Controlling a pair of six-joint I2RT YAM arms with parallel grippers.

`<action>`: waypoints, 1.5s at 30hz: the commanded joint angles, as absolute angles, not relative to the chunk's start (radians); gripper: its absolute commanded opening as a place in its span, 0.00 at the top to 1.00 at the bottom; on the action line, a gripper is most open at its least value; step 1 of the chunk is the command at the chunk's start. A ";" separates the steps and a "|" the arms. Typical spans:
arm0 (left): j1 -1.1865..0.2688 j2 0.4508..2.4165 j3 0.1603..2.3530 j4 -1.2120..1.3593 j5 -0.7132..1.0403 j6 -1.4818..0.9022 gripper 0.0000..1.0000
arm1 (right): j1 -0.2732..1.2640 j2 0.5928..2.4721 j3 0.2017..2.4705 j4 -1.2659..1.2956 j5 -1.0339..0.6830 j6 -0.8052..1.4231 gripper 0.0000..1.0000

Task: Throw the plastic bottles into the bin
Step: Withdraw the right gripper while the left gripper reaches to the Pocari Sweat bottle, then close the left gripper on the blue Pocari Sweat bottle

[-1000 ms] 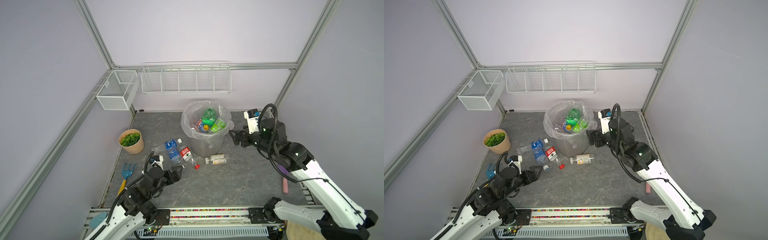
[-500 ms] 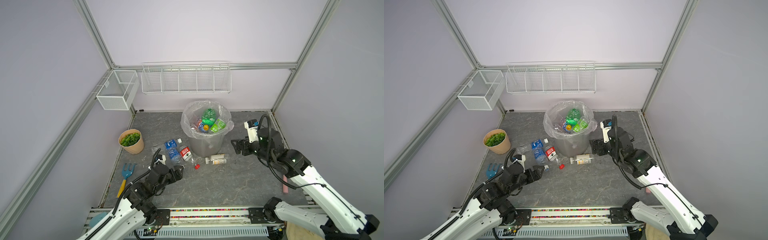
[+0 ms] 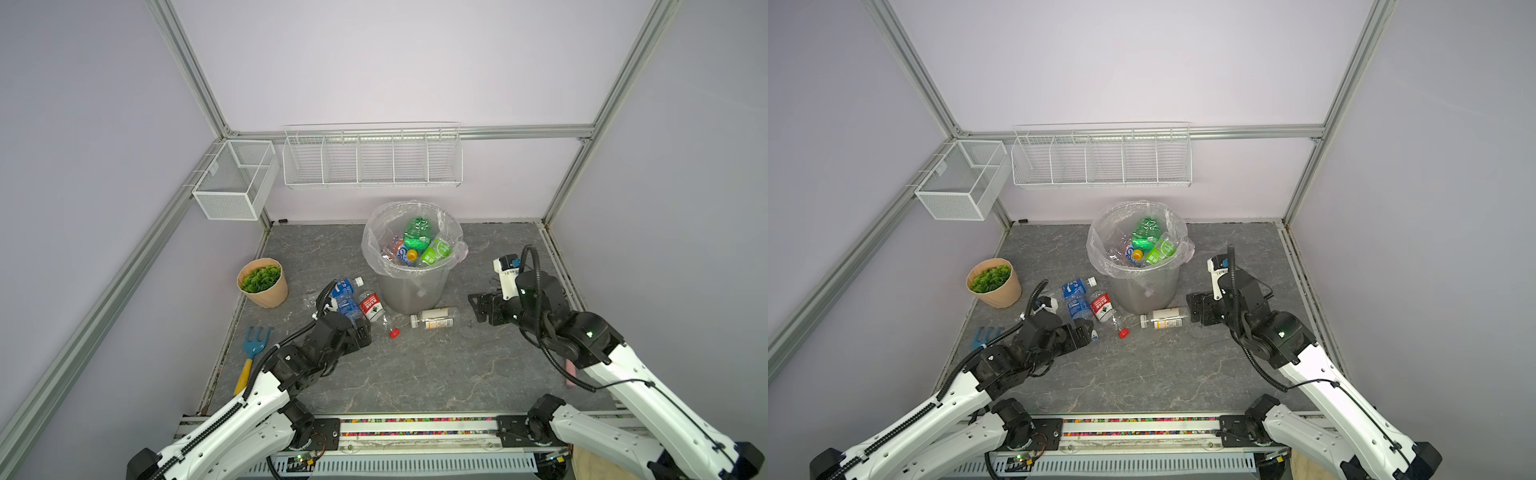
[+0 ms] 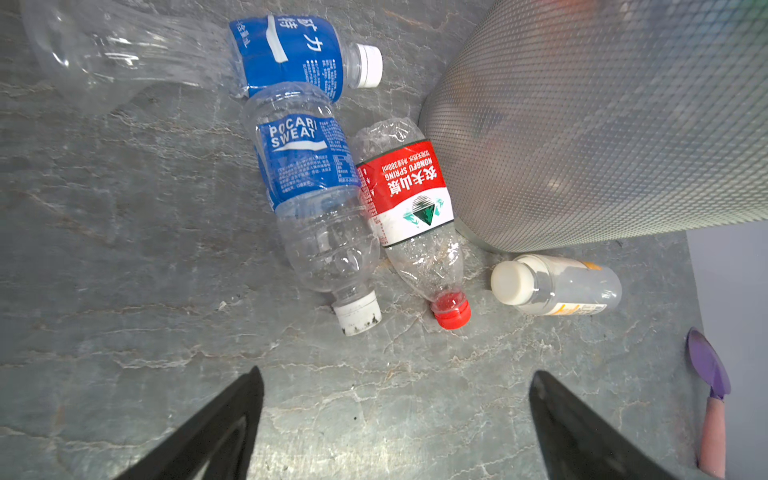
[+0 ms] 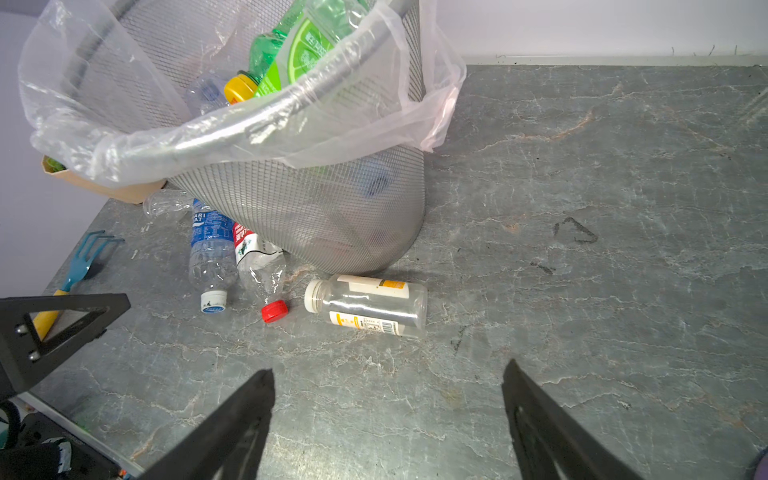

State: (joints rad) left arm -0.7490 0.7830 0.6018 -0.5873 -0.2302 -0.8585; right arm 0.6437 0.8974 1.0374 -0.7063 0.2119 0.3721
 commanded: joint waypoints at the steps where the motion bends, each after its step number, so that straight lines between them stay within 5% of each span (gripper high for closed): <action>1: -0.727 0.813 0.639 -0.567 -0.262 -0.847 0.01 | 0.641 0.867 1.007 -0.733 0.230 0.398 0.12; 24: -0.500 1.084 0.674 -0.385 -0.103 -0.736 0.14 | 0.638 0.795 0.939 -0.779 0.257 0.423 0.12; 45: -0.457 1.357 0.729 -0.334 -0.112 -0.741 0.18 | 0.636 0.738 0.902 -0.824 0.281 0.438 0.11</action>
